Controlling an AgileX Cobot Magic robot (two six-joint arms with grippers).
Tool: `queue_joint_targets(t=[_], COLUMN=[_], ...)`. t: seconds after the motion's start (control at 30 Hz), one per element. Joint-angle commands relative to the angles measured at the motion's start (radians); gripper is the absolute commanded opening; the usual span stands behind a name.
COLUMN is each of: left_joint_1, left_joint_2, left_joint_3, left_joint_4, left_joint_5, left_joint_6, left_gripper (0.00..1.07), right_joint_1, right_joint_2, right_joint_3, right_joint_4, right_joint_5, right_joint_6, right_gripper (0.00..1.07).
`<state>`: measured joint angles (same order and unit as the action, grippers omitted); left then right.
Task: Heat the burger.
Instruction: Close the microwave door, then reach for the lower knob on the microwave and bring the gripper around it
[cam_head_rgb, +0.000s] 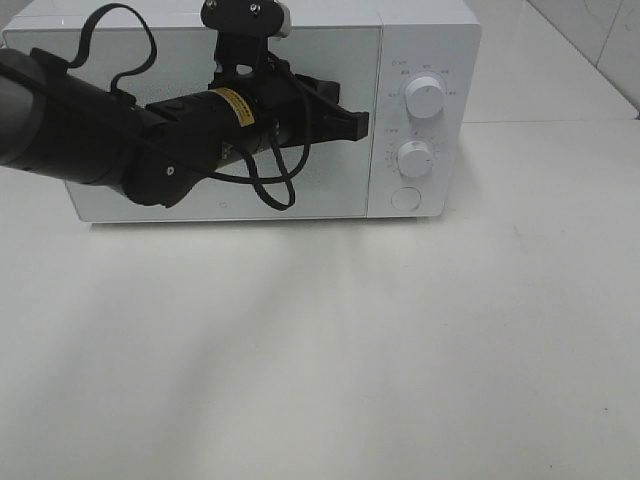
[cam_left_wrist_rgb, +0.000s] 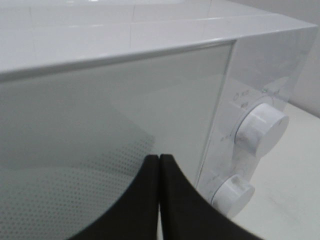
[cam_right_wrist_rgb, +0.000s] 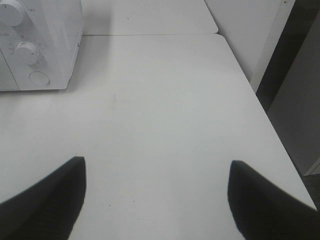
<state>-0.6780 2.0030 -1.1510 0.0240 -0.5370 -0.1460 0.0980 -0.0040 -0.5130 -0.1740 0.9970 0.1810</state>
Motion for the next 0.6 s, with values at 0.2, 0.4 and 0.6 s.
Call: queue_joint_targets(t=[0.2, 0.4, 0.6], left_joint_1=[-0.091, -0.138, -0.163], left_joint_2=[-0.099, -0.140, -0.165], left_joint_3=[-0.010, -0.010, -0.010], left_joint_4=[0.001, -0.004, -0.046], left_joint_5=[0.327, 0.514, 0.643], left_joint_6=[-0.004, -0.005, -0.008], left_gripper=[0.07, 0.79, 1.00], right_joint_1=[-0.006, -0.006, -0.006], right_joint_2=[-0.024, -0.024, -0.024], right_joint_3=[0.000, 0.000, 0.000], right_joint_4=[-0.004, -0.004, -0.004], right_joint_5=[0.002, 0.002, 0.002], right_joint_6=[-0.001, -0.001, -0.001], right_gripper=[0.76, 0.76, 0.76])
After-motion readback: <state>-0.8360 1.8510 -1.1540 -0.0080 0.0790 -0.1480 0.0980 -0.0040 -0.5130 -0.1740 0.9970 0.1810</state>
